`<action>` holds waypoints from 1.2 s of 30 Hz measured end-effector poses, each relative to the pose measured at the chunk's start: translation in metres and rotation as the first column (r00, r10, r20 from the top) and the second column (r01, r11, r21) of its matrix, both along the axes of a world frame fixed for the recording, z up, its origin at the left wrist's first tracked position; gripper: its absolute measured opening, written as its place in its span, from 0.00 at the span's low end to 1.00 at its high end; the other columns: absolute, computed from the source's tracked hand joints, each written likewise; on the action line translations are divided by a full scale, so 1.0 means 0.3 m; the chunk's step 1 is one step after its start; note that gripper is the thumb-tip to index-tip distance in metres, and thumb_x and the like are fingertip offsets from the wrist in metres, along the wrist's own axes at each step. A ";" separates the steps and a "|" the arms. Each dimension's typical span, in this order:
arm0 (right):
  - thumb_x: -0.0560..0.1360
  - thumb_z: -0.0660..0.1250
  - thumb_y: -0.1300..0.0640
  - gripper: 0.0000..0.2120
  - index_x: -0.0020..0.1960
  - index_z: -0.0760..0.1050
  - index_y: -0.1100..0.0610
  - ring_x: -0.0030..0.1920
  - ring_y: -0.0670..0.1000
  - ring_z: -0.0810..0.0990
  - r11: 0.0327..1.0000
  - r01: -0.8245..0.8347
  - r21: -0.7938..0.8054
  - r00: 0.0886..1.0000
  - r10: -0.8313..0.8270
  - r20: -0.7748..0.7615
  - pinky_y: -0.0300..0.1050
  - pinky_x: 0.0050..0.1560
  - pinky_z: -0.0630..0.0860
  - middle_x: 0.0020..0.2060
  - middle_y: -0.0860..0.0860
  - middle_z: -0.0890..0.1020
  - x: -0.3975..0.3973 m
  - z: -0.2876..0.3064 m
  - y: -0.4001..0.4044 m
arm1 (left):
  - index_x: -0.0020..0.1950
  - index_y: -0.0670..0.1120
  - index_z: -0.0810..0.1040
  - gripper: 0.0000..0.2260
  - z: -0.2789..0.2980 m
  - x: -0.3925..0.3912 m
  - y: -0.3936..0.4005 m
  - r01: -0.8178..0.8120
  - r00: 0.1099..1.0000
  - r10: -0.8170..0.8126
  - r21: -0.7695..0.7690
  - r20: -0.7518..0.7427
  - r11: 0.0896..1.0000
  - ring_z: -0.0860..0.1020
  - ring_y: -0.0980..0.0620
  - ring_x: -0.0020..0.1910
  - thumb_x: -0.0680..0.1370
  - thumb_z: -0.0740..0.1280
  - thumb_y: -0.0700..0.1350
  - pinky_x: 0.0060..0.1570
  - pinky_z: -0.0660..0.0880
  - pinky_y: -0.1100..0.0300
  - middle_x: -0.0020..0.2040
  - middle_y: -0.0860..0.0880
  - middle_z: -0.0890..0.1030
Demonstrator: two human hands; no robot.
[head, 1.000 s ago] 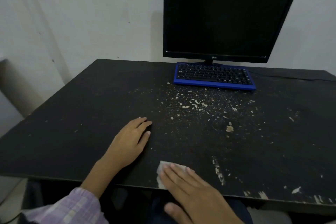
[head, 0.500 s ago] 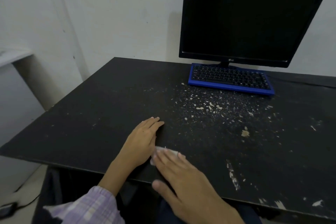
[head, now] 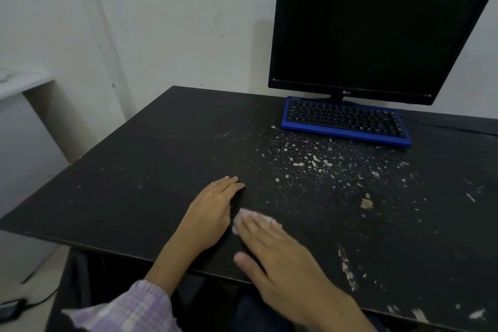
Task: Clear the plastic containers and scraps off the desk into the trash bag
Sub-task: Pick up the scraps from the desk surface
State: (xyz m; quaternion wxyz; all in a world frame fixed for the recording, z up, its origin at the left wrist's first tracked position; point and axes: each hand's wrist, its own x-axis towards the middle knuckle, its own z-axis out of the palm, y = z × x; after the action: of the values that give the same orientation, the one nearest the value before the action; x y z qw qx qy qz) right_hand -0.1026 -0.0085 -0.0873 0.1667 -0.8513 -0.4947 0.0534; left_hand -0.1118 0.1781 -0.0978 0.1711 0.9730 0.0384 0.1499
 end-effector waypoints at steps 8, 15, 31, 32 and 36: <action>0.81 0.39 0.38 0.27 0.75 0.61 0.45 0.72 0.32 0.55 0.991 -0.016 -0.135 0.998 0.025 0.060 0.30 0.70 0.54 0.74 0.38 0.61 0.032 0.041 -0.156 | 0.74 0.50 0.62 0.20 -0.005 0.014 0.010 0.001 1.000 -0.001 -0.008 0.016 1.000 0.56 0.57 0.75 0.82 0.54 0.41 0.71 0.48 0.67 0.75 0.53 0.61; 0.72 0.33 0.35 0.38 0.78 0.45 0.50 0.75 0.38 0.40 0.992 -0.079 -0.100 0.997 0.077 -0.016 0.36 0.73 0.38 0.77 0.42 0.46 0.148 0.034 0.061 | 0.71 0.46 0.66 0.18 0.005 0.123 0.095 -0.026 1.000 0.025 -0.060 -0.017 0.998 0.60 0.54 0.73 0.81 0.56 0.41 0.71 0.54 0.64 0.73 0.49 0.66; 0.81 0.44 0.41 0.29 0.78 0.51 0.52 0.76 0.42 0.44 0.994 0.053 -0.098 0.996 -0.059 -0.064 0.42 0.74 0.42 0.78 0.47 0.50 0.374 0.041 0.201 | 0.68 0.44 0.70 0.16 0.050 0.350 0.188 -0.064 0.998 0.065 0.068 -0.014 0.996 0.70 0.50 0.65 0.80 0.56 0.42 0.63 0.68 0.58 0.66 0.47 0.73; 0.81 0.44 0.40 0.29 0.78 0.51 0.52 0.76 0.44 0.44 0.991 0.080 -0.110 0.994 -0.088 -0.072 0.44 0.75 0.42 0.78 0.47 0.49 0.402 0.038 0.216 | 0.67 0.44 0.70 0.16 0.050 0.358 0.193 -0.062 0.998 0.063 0.067 -0.016 0.996 0.70 0.50 0.65 0.80 0.57 0.42 0.63 0.68 0.57 0.66 0.47 0.73; 0.79 0.44 0.37 0.32 0.77 0.52 0.54 0.77 0.49 0.46 0.962 0.222 -0.158 0.971 -0.232 -0.052 0.50 0.75 0.46 0.78 0.51 0.50 0.546 0.035 0.275 | 0.67 0.45 0.70 0.15 0.045 0.383 0.218 -0.059 0.998 0.060 0.062 -0.017 0.996 0.70 0.50 0.64 0.80 0.57 0.43 0.62 0.68 0.57 0.66 0.47 0.73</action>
State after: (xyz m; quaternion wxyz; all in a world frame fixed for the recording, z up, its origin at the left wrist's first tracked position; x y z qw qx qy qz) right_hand 0.0611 0.0740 -0.0768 0.1240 -0.9101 -0.3822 0.1010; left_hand 0.0031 0.2434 -0.0842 0.1361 0.9776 0.0642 0.1469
